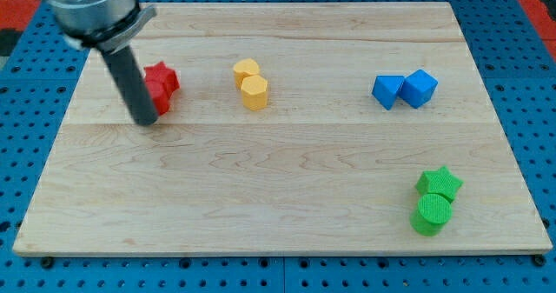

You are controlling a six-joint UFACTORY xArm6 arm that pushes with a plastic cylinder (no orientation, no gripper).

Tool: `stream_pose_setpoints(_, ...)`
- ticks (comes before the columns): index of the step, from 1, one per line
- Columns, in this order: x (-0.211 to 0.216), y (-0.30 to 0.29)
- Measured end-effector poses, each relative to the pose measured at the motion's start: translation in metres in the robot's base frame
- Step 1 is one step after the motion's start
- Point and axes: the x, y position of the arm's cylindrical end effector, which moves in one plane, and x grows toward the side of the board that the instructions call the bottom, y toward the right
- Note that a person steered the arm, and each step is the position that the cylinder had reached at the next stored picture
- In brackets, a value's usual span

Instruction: Separate the yellow hexagon from the yellow heart

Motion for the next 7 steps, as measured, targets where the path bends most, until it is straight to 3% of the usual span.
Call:
stream_pose_setpoints(3,-0.123,0.040)
stream_pose_setpoints(7,-0.129,0.147)
